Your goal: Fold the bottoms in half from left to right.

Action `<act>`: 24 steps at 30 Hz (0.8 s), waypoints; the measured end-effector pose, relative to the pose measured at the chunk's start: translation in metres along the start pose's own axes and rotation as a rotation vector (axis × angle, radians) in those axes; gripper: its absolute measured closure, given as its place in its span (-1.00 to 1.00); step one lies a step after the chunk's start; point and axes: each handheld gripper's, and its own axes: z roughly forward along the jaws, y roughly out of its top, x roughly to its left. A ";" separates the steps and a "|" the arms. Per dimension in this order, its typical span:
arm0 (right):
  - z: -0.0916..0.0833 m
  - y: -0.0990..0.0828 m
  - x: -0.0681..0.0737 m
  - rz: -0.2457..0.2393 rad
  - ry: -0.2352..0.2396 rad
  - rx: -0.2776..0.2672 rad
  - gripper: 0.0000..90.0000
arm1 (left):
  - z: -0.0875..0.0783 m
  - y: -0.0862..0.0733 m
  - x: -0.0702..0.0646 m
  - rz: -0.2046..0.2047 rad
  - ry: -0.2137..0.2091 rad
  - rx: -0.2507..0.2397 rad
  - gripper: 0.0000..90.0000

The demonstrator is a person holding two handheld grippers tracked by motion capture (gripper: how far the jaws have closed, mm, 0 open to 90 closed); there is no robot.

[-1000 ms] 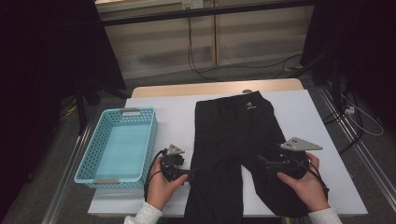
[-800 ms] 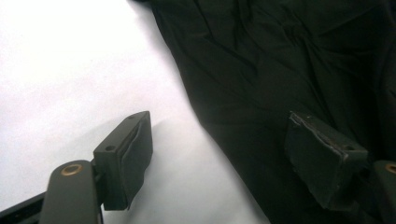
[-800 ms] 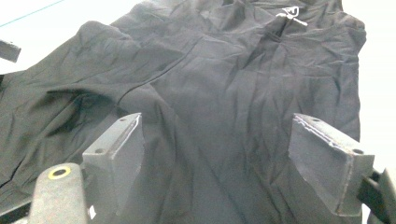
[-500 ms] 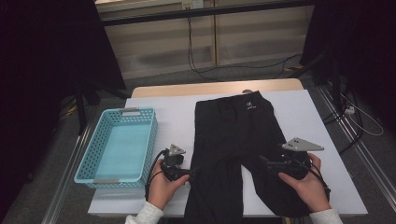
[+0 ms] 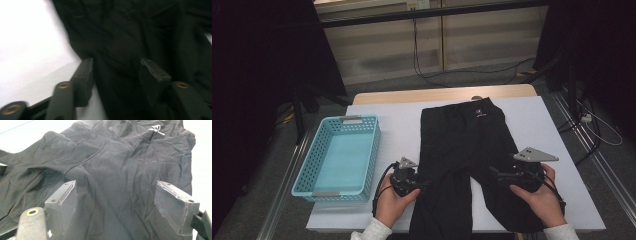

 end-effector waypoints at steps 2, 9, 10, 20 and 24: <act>0.001 0.000 0.001 -0.002 0.005 0.001 -0.57 | 0.001 0.001 -0.003 -0.015 -0.011 -0.001 0.27; 0.005 0.000 0.006 -0.015 0.013 0.014 -0.57 | 0.004 0.003 -0.004 -0.025 -0.032 0.022 0.75; 0.005 0.000 0.007 -0.015 0.014 0.014 -0.57 | 0.004 0.003 -0.004 -0.025 -0.032 0.022 0.79; 0.010 0.005 0.013 -0.033 0.029 0.014 -0.58 | -0.002 0.008 -0.004 -0.044 -0.061 0.012 0.96; 0.014 0.005 0.017 -0.037 0.043 0.022 -0.59 | -0.005 0.010 -0.003 -0.049 -0.068 0.002 0.96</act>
